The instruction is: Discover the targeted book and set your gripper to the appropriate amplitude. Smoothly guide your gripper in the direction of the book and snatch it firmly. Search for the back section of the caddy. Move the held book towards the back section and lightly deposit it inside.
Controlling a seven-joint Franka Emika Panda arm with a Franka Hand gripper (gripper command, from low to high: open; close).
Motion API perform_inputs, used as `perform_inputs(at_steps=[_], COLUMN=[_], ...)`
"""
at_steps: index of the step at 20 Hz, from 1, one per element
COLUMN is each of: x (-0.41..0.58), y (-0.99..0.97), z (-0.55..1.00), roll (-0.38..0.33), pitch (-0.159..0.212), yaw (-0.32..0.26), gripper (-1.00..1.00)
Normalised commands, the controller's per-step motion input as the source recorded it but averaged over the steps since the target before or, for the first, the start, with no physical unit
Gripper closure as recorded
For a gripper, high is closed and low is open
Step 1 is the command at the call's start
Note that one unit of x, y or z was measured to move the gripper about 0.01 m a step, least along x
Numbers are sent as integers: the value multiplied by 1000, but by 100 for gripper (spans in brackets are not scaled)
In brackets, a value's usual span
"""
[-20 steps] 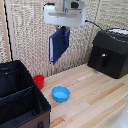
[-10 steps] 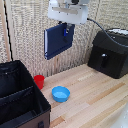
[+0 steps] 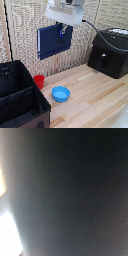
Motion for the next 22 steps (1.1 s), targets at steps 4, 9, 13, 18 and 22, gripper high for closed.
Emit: perform_inputs(at_steps=[4,9,13,18,22], x=[0,70,74,153,554], y=[640,817,797,758,533], z=[132,286,447,550,655], roll=[1,-22,-56,-56,-35], pitch=[0,15,77,124,224], yaw=[-176,-86,-35,-10,0], gripper=[100,100,100,100,100])
